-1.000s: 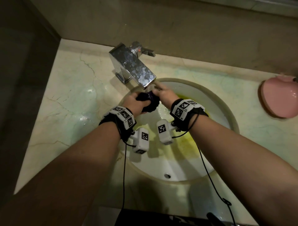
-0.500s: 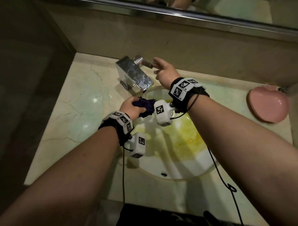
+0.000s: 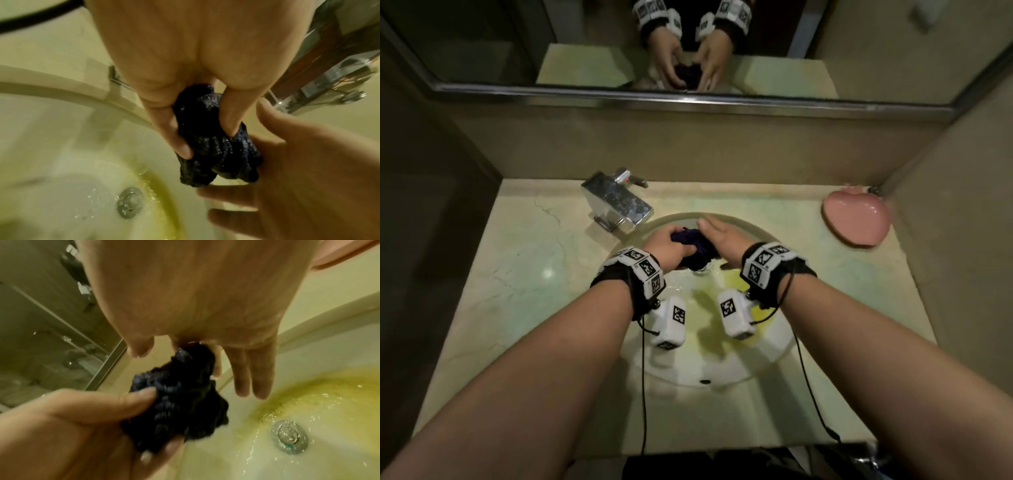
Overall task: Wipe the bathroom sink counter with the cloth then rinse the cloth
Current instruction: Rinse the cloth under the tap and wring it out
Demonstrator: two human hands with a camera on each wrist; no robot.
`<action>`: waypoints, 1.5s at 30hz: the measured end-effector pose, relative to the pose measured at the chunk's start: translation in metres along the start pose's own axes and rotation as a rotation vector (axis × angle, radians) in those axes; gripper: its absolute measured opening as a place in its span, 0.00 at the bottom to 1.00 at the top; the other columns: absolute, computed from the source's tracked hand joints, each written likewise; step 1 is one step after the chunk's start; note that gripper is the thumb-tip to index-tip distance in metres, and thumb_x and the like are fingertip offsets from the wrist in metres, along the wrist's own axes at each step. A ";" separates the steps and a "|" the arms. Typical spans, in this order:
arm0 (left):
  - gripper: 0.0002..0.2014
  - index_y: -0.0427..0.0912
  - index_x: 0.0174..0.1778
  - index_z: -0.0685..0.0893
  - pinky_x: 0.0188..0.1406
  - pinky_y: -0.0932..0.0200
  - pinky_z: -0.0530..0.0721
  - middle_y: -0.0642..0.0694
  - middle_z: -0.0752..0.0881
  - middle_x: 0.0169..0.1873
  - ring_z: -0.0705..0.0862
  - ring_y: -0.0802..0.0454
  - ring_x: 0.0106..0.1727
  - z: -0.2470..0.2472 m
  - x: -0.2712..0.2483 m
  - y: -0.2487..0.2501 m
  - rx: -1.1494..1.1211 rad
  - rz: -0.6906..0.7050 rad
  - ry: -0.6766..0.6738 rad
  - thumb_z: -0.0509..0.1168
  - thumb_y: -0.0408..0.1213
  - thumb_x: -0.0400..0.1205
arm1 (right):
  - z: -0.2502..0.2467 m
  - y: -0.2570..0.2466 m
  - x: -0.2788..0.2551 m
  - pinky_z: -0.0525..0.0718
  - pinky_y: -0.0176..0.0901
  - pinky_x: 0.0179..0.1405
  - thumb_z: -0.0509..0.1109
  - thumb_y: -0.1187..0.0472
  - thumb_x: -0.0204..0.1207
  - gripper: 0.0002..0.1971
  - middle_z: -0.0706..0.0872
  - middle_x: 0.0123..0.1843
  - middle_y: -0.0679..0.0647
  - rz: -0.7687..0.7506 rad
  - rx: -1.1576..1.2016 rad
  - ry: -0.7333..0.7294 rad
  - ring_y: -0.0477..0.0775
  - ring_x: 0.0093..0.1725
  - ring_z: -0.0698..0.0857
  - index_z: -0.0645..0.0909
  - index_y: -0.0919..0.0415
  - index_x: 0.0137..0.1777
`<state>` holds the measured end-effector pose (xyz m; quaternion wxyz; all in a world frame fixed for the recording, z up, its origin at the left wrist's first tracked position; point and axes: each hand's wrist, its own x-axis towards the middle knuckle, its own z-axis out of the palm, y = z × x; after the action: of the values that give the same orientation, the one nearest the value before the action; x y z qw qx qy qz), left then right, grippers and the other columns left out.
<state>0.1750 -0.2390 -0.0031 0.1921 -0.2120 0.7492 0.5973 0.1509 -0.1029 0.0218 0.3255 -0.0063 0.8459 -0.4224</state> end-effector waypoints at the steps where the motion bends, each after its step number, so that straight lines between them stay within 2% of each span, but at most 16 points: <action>1: 0.19 0.41 0.62 0.79 0.60 0.39 0.84 0.38 0.83 0.56 0.84 0.38 0.58 0.003 0.000 0.007 0.000 0.018 -0.006 0.69 0.25 0.76 | -0.001 0.001 -0.003 0.83 0.60 0.60 0.50 0.40 0.84 0.25 0.78 0.72 0.59 0.000 0.084 0.009 0.62 0.64 0.82 0.68 0.47 0.76; 4: 0.19 0.44 0.61 0.78 0.62 0.38 0.82 0.39 0.83 0.56 0.83 0.37 0.60 0.009 -0.004 0.032 -0.020 0.073 -0.017 0.68 0.24 0.75 | -0.010 -0.001 -0.011 0.86 0.50 0.47 0.49 0.39 0.84 0.23 0.84 0.60 0.56 0.028 0.371 0.038 0.55 0.50 0.86 0.73 0.49 0.70; 6: 0.21 0.43 0.63 0.77 0.64 0.39 0.81 0.40 0.82 0.57 0.82 0.38 0.61 0.010 -0.010 0.046 -0.029 0.099 -0.017 0.67 0.23 0.76 | -0.018 -0.004 -0.017 0.85 0.47 0.44 0.48 0.37 0.83 0.26 0.85 0.55 0.56 0.053 0.493 0.045 0.54 0.47 0.86 0.75 0.51 0.68; 9: 0.22 0.46 0.62 0.77 0.64 0.39 0.81 0.40 0.82 0.56 0.81 0.38 0.62 0.015 -0.023 0.060 -0.041 0.125 -0.004 0.63 0.20 0.77 | -0.021 -0.009 -0.025 0.87 0.49 0.47 0.48 0.36 0.83 0.26 0.86 0.56 0.56 0.031 0.554 0.028 0.57 0.49 0.87 0.76 0.49 0.67; 13: 0.30 0.44 0.73 0.70 0.65 0.45 0.80 0.38 0.76 0.60 0.78 0.40 0.59 0.026 -0.048 0.078 -0.078 0.150 -0.022 0.56 0.18 0.76 | -0.022 -0.013 -0.036 0.83 0.41 0.31 0.48 0.46 0.87 0.19 0.81 0.61 0.59 -0.094 0.586 0.102 0.53 0.43 0.84 0.71 0.50 0.70; 17: 0.27 0.46 0.82 0.58 0.67 0.48 0.77 0.37 0.71 0.71 0.75 0.40 0.67 0.037 -0.076 0.095 -0.072 0.158 -0.029 0.54 0.36 0.86 | -0.028 -0.015 -0.048 0.84 0.42 0.31 0.50 0.44 0.86 0.21 0.78 0.69 0.57 -0.147 0.618 0.086 0.61 0.59 0.84 0.68 0.47 0.75; 19: 0.28 0.46 0.83 0.55 0.68 0.46 0.78 0.36 0.71 0.75 0.76 0.38 0.70 0.040 -0.085 0.096 0.065 0.179 0.026 0.50 0.50 0.88 | -0.034 -0.019 -0.057 0.85 0.43 0.35 0.50 0.43 0.86 0.23 0.81 0.65 0.58 -0.169 0.630 0.079 0.60 0.56 0.84 0.72 0.52 0.73; 22: 0.26 0.46 0.79 0.62 0.57 0.40 0.85 0.35 0.78 0.68 0.82 0.37 0.61 0.042 -0.096 0.096 0.141 0.189 0.093 0.47 0.54 0.87 | -0.040 -0.026 -0.065 0.83 0.44 0.38 0.49 0.45 0.86 0.23 0.83 0.54 0.60 -0.222 0.583 0.118 0.56 0.45 0.84 0.76 0.59 0.67; 27: 0.24 0.44 0.70 0.69 0.43 0.44 0.86 0.38 0.82 0.46 0.83 0.40 0.42 0.046 -0.108 0.097 0.165 0.210 0.151 0.46 0.56 0.87 | -0.040 -0.030 -0.076 0.78 0.42 0.26 0.48 0.45 0.86 0.24 0.81 0.48 0.61 -0.293 0.403 0.174 0.55 0.35 0.81 0.74 0.63 0.64; 29: 0.22 0.43 0.68 0.70 0.37 0.50 0.84 0.41 0.81 0.42 0.82 0.43 0.39 0.047 -0.111 0.099 0.200 0.233 0.175 0.46 0.55 0.87 | -0.039 -0.032 -0.080 0.82 0.45 0.28 0.47 0.44 0.86 0.23 0.81 0.49 0.63 -0.310 0.391 0.185 0.59 0.38 0.82 0.74 0.60 0.61; 31: 0.21 0.43 0.67 0.70 0.33 0.53 0.81 0.42 0.81 0.43 0.81 0.44 0.38 0.046 -0.111 0.102 0.201 0.251 0.194 0.46 0.54 0.88 | -0.035 -0.037 -0.085 0.87 0.55 0.43 0.48 0.41 0.85 0.22 0.83 0.55 0.63 -0.335 0.407 0.189 0.64 0.48 0.85 0.75 0.55 0.60; 34: 0.17 0.43 0.60 0.69 0.30 0.56 0.79 0.42 0.80 0.43 0.80 0.44 0.37 0.040 -0.108 0.104 0.214 0.265 0.208 0.46 0.53 0.88 | -0.031 -0.041 -0.084 0.80 0.62 0.65 0.49 0.37 0.79 0.29 0.79 0.71 0.59 -0.346 0.395 0.226 0.63 0.66 0.81 0.68 0.48 0.76; 37: 0.16 0.45 0.55 0.68 0.35 0.54 0.77 0.39 0.82 0.42 0.80 0.43 0.37 0.032 -0.104 0.100 0.243 0.275 0.214 0.46 0.54 0.87 | -0.025 -0.044 -0.080 0.84 0.51 0.49 0.48 0.37 0.81 0.29 0.80 0.70 0.60 -0.374 0.327 0.283 0.57 0.58 0.81 0.67 0.48 0.77; 39: 0.16 0.45 0.53 0.69 0.36 0.53 0.76 0.39 0.82 0.39 0.79 0.43 0.36 0.025 -0.102 0.096 0.263 0.289 0.229 0.46 0.54 0.87 | -0.018 -0.047 -0.075 0.75 0.39 0.42 0.47 0.36 0.80 0.31 0.81 0.69 0.62 -0.401 0.281 0.332 0.53 0.54 0.77 0.70 0.52 0.76; 43: 0.16 0.42 0.52 0.71 0.39 0.54 0.71 0.43 0.79 0.38 0.78 0.44 0.41 0.012 -0.096 0.088 0.346 0.317 0.264 0.46 0.50 0.89 | -0.004 -0.054 -0.067 0.76 0.53 0.68 0.47 0.45 0.86 0.26 0.80 0.70 0.60 -0.387 0.222 0.357 0.58 0.66 0.79 0.73 0.59 0.73; 45: 0.16 0.39 0.51 0.72 0.39 0.54 0.70 0.43 0.79 0.38 0.78 0.43 0.42 0.006 -0.091 0.084 0.347 0.334 0.268 0.47 0.48 0.89 | 0.001 -0.056 -0.063 0.76 0.53 0.67 0.47 0.48 0.87 0.24 0.83 0.64 0.62 -0.390 0.199 0.382 0.60 0.63 0.81 0.77 0.62 0.66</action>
<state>0.2058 -0.2083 0.1130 0.0237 -0.1265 0.8837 0.4501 0.1863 -0.1222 0.0958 0.0721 -0.0574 0.8292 -0.5513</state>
